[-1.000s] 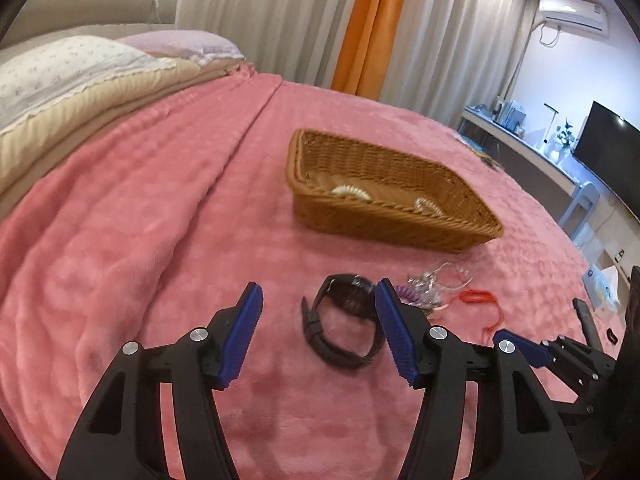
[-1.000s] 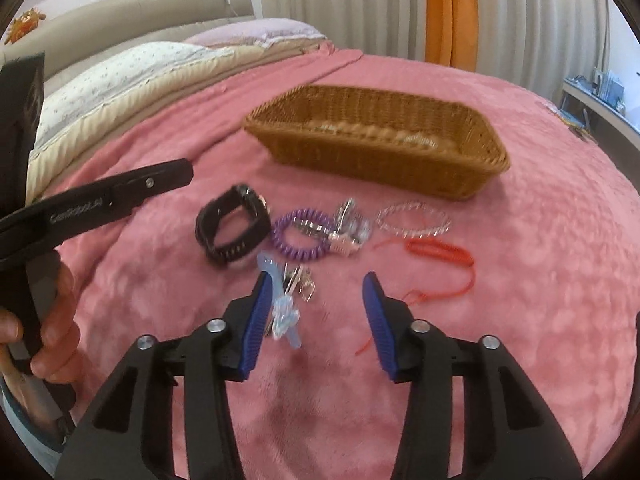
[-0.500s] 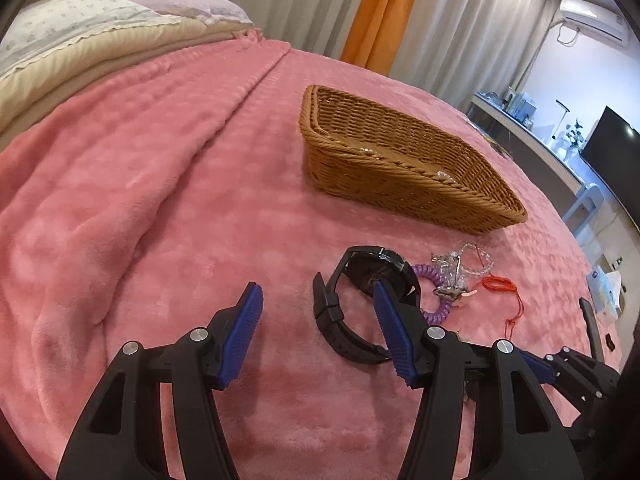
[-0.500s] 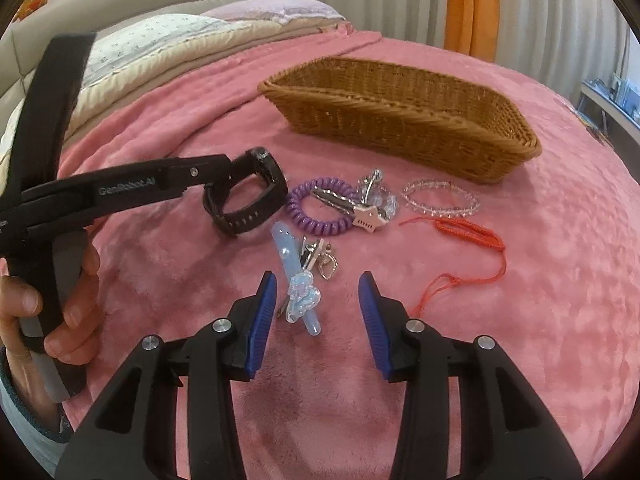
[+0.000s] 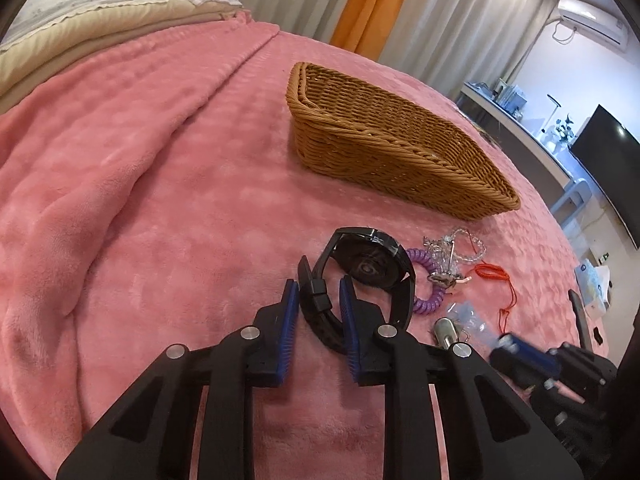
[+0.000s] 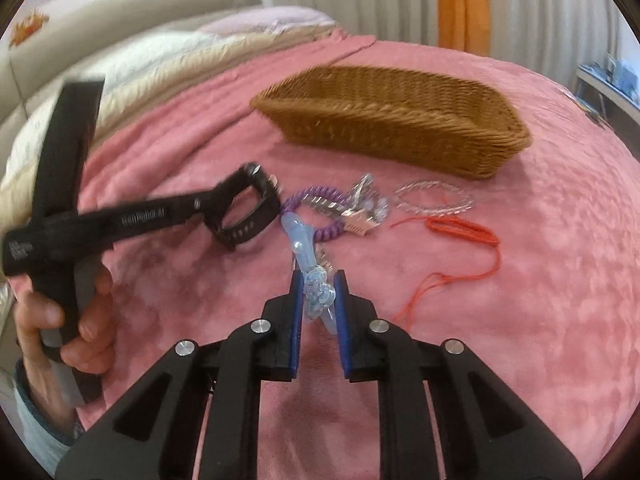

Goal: Organize jewelry
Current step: 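Grasp the black watch with left gripper while right grasps the light blue hair clip, then carry the watch and hair clip over the wicker basket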

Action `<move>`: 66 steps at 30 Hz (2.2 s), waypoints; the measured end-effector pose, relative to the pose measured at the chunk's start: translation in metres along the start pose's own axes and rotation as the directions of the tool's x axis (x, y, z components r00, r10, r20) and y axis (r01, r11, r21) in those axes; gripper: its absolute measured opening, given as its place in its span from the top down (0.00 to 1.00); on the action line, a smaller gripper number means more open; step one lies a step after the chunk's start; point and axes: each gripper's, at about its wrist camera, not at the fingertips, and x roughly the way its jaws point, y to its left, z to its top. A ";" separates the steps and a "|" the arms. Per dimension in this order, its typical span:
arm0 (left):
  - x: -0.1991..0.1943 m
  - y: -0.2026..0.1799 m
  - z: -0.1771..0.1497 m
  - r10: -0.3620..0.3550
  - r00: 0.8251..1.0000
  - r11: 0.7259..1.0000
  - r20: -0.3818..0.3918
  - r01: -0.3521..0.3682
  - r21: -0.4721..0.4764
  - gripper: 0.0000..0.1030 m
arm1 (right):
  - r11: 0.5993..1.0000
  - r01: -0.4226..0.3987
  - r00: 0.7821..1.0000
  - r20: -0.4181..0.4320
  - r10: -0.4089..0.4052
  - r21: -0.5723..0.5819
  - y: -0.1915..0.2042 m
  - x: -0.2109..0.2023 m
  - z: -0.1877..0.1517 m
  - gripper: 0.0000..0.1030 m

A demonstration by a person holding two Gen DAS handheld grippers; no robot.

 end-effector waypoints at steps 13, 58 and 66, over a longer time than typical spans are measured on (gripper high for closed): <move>-0.006 -0.001 -0.005 -0.032 0.998 0.999 -0.054 0.032 -0.003 0.79 | 0.995 0.054 0.995 -0.089 -0.046 0.087 -0.021 0.008 -0.003 0.89; -0.038 -0.026 0.008 0.015 0.992 0.996 0.124 -0.026 0.088 0.89 | 0.998 0.064 0.995 0.080 -0.064 -0.009 -0.006 -0.040 0.031 0.93; -0.091 -0.070 0.056 -0.018 0.968 0.992 0.251 -0.014 0.126 0.89 | 0.994 0.106 0.976 0.196 -0.097 -0.037 -0.024 -0.068 0.100 0.93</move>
